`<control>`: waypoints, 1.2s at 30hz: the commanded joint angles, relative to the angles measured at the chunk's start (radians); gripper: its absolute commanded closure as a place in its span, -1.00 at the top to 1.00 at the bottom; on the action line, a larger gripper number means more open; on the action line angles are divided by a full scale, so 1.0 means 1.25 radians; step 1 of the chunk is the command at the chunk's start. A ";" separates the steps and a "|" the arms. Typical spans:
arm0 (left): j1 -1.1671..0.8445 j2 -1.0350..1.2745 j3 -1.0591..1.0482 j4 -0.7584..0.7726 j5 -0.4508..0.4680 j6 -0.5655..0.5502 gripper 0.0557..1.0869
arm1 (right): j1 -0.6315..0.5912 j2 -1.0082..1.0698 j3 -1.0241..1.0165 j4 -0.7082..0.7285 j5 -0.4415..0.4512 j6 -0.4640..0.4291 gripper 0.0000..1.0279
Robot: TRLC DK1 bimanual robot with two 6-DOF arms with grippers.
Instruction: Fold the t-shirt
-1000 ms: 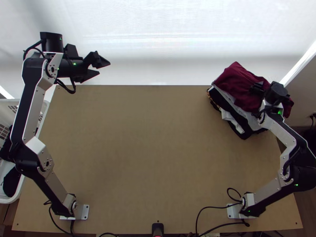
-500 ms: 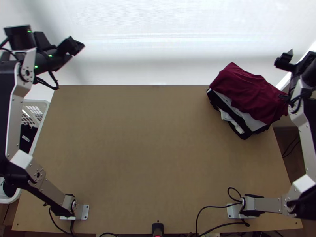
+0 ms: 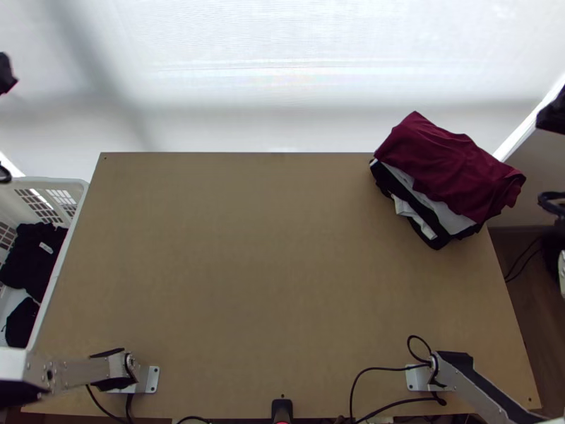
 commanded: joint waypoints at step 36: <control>-0.279 -0.800 -1.346 0.555 -0.231 0.265 0.91 | 0.138 -0.652 -1.114 0.335 -0.060 -0.121 0.91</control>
